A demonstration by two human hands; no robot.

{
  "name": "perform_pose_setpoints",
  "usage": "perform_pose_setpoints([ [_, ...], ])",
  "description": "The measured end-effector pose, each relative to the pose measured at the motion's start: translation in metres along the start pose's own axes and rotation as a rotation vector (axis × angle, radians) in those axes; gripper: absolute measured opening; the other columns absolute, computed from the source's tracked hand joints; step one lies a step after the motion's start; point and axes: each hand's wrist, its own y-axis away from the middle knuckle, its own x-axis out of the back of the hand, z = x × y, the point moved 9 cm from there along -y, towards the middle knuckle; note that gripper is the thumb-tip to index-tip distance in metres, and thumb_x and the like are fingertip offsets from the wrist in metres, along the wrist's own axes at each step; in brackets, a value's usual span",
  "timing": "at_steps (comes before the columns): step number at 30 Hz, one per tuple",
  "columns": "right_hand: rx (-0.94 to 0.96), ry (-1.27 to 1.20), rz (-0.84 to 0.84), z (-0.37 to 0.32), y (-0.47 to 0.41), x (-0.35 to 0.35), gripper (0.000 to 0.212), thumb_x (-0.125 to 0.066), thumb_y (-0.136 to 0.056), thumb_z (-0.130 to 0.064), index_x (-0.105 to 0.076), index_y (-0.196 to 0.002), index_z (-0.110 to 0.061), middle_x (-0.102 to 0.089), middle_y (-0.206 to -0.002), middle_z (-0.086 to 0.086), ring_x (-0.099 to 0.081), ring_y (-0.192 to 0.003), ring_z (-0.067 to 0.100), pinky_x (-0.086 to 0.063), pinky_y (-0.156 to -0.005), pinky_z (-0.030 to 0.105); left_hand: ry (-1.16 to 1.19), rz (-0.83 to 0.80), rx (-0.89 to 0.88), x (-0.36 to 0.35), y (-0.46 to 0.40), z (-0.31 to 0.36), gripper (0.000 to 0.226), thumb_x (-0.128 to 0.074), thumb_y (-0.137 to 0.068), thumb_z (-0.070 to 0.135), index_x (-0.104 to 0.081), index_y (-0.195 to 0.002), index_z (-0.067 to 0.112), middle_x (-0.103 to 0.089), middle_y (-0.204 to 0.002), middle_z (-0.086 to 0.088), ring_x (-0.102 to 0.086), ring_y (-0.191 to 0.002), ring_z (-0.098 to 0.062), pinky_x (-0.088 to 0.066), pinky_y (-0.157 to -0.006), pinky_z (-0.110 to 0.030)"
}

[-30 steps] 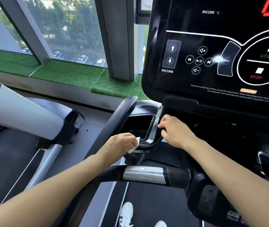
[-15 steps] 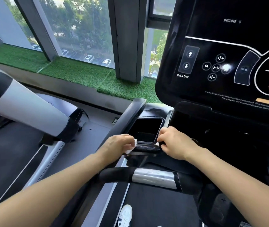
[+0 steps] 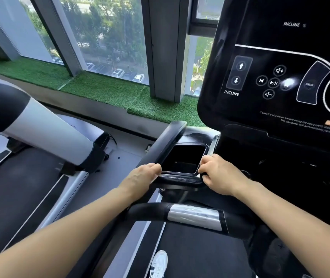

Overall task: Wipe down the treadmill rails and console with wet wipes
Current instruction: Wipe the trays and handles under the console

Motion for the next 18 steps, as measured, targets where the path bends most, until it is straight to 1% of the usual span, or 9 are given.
perform_pose_setpoints([
  [3,-0.004,-0.006,-0.005,0.0,-0.001,-0.001,0.025,-0.048,-0.094,-0.018,-0.068,-0.108,-0.012,-0.051,-0.114,-0.005,-0.042,-0.109,0.018,-0.047,-0.09,0.041,0.083,0.03,-0.074,-0.001,0.001,0.035,0.007,-0.049,-0.095,0.013,-0.055,-0.097,0.014,-0.057,-0.095,-0.002,-0.048,-0.079,-0.02,-0.041,-0.072,-0.03],
  [5,0.0,-0.004,-0.002,0.0,-0.001,-0.001,0.025,-0.048,-0.094,-0.018,-0.068,-0.108,-0.012,-0.051,-0.114,-0.005,-0.042,-0.11,0.018,-0.046,-0.09,0.04,0.125,0.003,-0.135,-0.005,0.001,0.054,0.007,-0.05,-0.094,0.011,-0.056,-0.097,0.015,-0.056,-0.096,0.001,-0.048,-0.079,-0.018,-0.041,-0.072,-0.028],
  [6,0.005,-0.003,-0.005,0.0,-0.001,-0.002,0.026,-0.048,-0.094,-0.017,-0.068,-0.109,-0.012,-0.051,-0.115,-0.005,-0.041,-0.11,0.018,-0.046,-0.09,0.039,0.132,-0.013,-0.129,-0.006,-0.001,0.053,0.008,-0.05,-0.094,0.01,-0.055,-0.096,0.017,-0.056,-0.095,0.002,-0.049,-0.079,-0.018,-0.042,-0.072,-0.028],
  [8,0.013,-0.005,-0.007,0.001,0.0,-0.002,0.026,-0.048,-0.093,-0.016,-0.068,-0.11,-0.012,-0.051,-0.115,-0.005,-0.041,-0.11,0.018,-0.046,-0.091,0.039,0.107,-0.043,-0.06,-0.005,-0.006,0.035,0.01,-0.049,-0.093,0.01,-0.05,-0.093,0.02,-0.055,-0.095,0.002,-0.052,-0.081,-0.021,-0.044,-0.073,-0.031],
  [10,0.013,-0.017,-0.009,0.002,0.0,-0.003,0.026,-0.048,-0.093,-0.015,-0.068,-0.11,-0.012,-0.051,-0.114,-0.004,-0.041,-0.11,0.018,-0.046,-0.091,0.04,0.048,-0.055,0.035,-0.003,-0.007,0.012,0.009,-0.045,-0.095,0.009,-0.049,-0.094,0.018,-0.054,-0.095,-0.001,-0.051,-0.081,-0.023,-0.042,-0.072,-0.032],
  [12,0.015,-0.021,-0.005,0.002,0.0,-0.003,0.026,-0.048,-0.093,-0.015,-0.068,-0.11,-0.013,-0.051,-0.113,-0.004,-0.041,-0.11,0.018,-0.046,-0.09,0.04,-0.013,-0.053,0.087,-0.002,-0.007,0.003,0.011,-0.041,-0.095,0.008,-0.05,-0.097,0.014,-0.054,-0.096,-0.004,-0.05,-0.082,-0.025,-0.041,-0.073,-0.034],
  [14,0.013,-0.025,0.0,0.002,-0.001,-0.003,0.026,-0.048,-0.093,-0.015,-0.068,-0.109,-0.013,-0.051,-0.113,-0.004,-0.042,-0.11,0.018,-0.047,-0.09,0.04,-0.041,-0.031,0.065,-0.002,-0.007,0.014,0.014,-0.041,-0.096,0.007,-0.053,-0.099,0.014,-0.056,-0.099,-0.004,-0.052,-0.085,-0.025,-0.043,-0.076,-0.036],
  [18,0.01,-0.024,-0.001,0.004,-0.002,-0.003,0.025,-0.05,-0.093,-0.017,-0.068,-0.11,-0.015,-0.051,-0.114,-0.006,-0.042,-0.111,0.017,-0.047,-0.091,0.04,0.076,0.005,-0.053,-0.003,-0.013,0.068,0.015,-0.046,-0.095,0.009,-0.058,-0.103,0.013,-0.058,-0.101,-0.002,-0.053,-0.087,-0.022,-0.042,-0.077,-0.034],
])
